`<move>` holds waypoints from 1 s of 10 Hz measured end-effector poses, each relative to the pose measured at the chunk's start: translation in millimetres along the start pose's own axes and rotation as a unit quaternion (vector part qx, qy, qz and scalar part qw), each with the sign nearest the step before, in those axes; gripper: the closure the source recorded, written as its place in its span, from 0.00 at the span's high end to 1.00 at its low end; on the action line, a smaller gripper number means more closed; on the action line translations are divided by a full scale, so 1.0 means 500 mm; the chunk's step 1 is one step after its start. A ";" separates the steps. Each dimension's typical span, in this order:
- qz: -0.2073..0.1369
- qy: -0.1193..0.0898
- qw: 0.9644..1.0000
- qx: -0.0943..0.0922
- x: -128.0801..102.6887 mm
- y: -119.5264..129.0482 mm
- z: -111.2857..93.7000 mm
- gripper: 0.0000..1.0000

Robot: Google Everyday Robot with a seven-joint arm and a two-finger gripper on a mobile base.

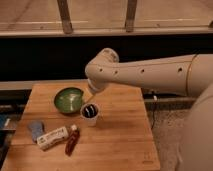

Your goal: Move the arm in a circular motion

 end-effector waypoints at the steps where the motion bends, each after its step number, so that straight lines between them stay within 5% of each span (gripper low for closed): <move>1: 0.006 0.004 1.000 0.002 0.042 0.002 -0.007 0.80; 4: 0.048 0.020 0.999 0.015 0.173 -0.046 -0.024 0.80; 6: 0.093 0.040 0.994 0.032 0.258 -0.118 -0.027 0.80; 8: 0.127 0.057 0.989 0.047 0.297 -0.221 -0.020 0.80; 10: 0.143 0.064 0.986 0.057 0.284 -0.313 -0.010 0.80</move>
